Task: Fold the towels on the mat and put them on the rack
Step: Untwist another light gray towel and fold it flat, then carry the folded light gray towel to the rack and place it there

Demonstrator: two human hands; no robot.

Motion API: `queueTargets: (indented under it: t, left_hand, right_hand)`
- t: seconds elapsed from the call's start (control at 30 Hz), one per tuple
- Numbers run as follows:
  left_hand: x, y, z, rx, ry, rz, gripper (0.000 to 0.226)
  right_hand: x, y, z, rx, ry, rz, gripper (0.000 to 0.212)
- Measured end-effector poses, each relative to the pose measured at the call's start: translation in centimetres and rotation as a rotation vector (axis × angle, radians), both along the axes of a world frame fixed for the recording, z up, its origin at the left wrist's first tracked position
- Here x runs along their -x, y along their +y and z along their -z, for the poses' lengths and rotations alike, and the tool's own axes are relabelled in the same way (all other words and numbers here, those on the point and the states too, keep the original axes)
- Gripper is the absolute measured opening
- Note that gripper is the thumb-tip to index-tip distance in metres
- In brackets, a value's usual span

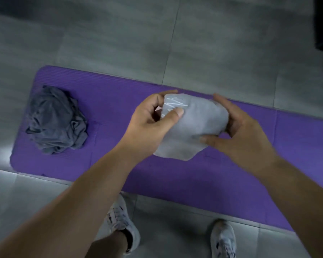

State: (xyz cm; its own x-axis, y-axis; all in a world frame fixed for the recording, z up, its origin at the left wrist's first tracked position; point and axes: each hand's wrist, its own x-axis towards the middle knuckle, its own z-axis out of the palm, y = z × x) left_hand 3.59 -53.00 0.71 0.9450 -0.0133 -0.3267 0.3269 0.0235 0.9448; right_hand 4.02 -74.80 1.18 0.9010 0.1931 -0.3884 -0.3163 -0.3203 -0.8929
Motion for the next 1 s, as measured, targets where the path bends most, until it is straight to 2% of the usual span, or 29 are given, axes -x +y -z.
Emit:
queueTargets:
  t: [0.07, 0.17, 0.27, 0.37, 0.47, 0.53, 0.6, 0.77, 1.0]
  left_hand:
    - [0.4, 1.7, -4.7, -0.04, 0.019, 0.054, 0.018]
    - [1.2, 3.7, -11.7, -0.023, 0.069, 0.098, 0.031]
    - [1.9, 5.9, -18.8, -0.002, 0.064, 0.145, 0.034]
    - [1.8, 8.3, -24.9, -0.123, 0.01, 0.151, 0.024]
    - [0.9, 10.9, -30.0, -0.49, -0.035, 0.164, 0.01]
    - [0.3, 12.0, -32.7, -0.746, -0.075, 0.254, 0.013]
    - [-0.2, 12.1, -35.6, -0.924, -0.133, 0.332, 0.02]
    - [-0.3, 9.0, -42.2, -1.061, -0.203, 0.454, 0.022]
    - [-1.0, 2.4, -46.8, -1.26, -0.261, 0.57, 0.037]
  right_hand:
    - [1.1, 1.5, -4.6, 0.173, -0.017, -0.035, 0.08]
    - [2.9, 4.3, -11.7, 0.324, -0.065, 0.041, 0.055]
    - [3.9, 6.2, -19.3, 0.45, -0.253, 0.028, 0.052]
    - [4.7, 7.0, -26.5, 0.41, -0.3, 0.084, 0.05]
    - [6.1, 6.9, -32.5, 0.388, -0.274, 0.203, 0.044]
    - [7.3, 6.5, -35.7, 0.413, -0.275, 0.26, 0.037]
    - [8.4, 5.7, -38.4, 0.434, -0.278, 0.322, 0.033]
    - [10.8, 2.9, -42.8, 0.422, -0.221, 0.492, 0.034]
    - [12.3, -2.4, -46.9, 0.286, -0.165, 0.632, 0.027]
